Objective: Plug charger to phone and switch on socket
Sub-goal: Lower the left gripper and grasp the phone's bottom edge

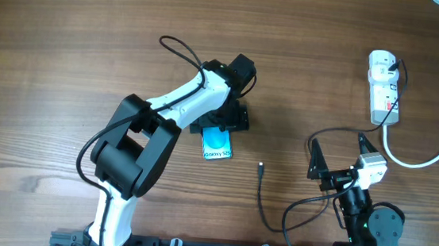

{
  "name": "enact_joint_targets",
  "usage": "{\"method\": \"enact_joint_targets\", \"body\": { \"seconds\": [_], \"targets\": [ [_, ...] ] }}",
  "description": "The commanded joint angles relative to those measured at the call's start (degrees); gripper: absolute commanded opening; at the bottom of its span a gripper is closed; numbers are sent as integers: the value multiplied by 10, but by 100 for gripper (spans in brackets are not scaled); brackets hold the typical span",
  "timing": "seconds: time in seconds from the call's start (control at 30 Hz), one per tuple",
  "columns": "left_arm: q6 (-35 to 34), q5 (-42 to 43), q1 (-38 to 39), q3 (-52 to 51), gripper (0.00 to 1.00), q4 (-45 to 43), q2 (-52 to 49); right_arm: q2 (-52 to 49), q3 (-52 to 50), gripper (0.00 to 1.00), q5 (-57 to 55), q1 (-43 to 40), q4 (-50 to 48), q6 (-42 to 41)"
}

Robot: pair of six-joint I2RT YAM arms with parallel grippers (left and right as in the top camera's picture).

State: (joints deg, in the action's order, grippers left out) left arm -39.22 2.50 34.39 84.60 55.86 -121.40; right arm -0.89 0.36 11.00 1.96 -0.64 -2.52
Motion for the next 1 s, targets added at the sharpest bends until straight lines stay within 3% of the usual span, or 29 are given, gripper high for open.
{"method": "enact_joint_targets", "body": {
  "seconds": [0.0, 0.13, 0.3, 0.43, 0.67, 0.97],
  "targets": [
    [-54, -61, -6, -30, 100, 29, -52, 3, -1, 100, 7, -2, -2, -6],
    [-60, -92, -9, -30, 100, 29, -52, 3, -1, 100, 7, -1, -2, -6],
    [-14, -97, -25, -30, 100, 29, -52, 3, -1, 100, 7, -1, -2, -6],
    [45, -36, -33, -30, 100, 2, -52, 3, -1, 100, 7, -2, -2, -6],
    [43, -21, 14, -30, 100, -15, -52, 3, -1, 100, 7, -2, -2, -6],
    [43, -21, -9, -30, 100, 7, -52, 3, -1, 100, 7, -2, -2, -6]
  ]
}}
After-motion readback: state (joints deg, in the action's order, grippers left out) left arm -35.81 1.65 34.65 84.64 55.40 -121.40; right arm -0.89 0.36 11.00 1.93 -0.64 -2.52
